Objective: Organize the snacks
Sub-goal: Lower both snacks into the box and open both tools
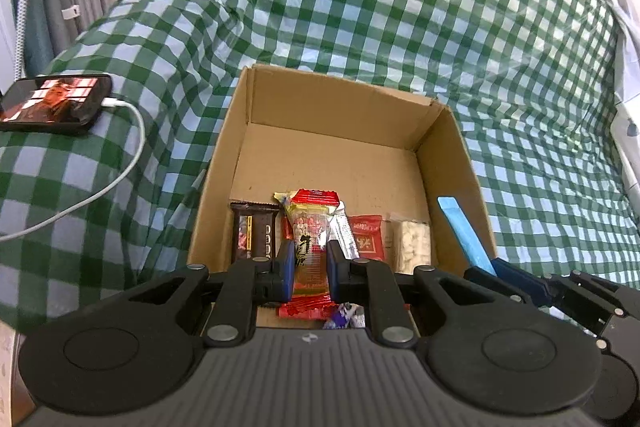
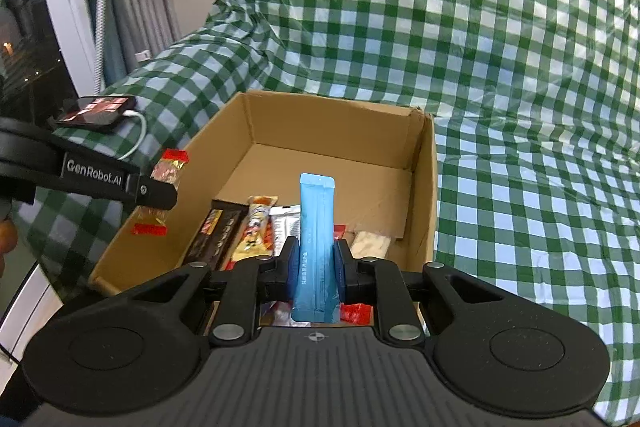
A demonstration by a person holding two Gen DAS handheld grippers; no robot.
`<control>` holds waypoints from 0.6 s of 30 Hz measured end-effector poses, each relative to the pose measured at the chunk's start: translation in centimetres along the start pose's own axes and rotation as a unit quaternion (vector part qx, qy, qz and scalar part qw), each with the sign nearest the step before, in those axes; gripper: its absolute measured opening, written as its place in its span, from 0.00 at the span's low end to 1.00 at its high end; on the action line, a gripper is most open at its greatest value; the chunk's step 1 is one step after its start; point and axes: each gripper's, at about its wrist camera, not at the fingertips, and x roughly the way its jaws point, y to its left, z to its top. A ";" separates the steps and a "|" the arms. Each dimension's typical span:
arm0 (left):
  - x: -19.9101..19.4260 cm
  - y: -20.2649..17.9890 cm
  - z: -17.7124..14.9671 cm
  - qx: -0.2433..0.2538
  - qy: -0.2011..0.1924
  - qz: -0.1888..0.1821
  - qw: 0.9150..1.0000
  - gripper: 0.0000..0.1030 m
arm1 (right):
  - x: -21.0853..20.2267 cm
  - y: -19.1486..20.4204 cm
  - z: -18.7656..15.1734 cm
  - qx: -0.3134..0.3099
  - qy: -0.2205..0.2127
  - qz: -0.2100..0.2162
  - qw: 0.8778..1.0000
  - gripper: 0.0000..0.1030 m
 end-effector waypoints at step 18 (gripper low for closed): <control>9.1 -0.6 3.8 0.022 0.022 0.040 0.999 0.53 | 7.6 -2.9 1.6 0.019 0.030 -0.011 0.999 0.21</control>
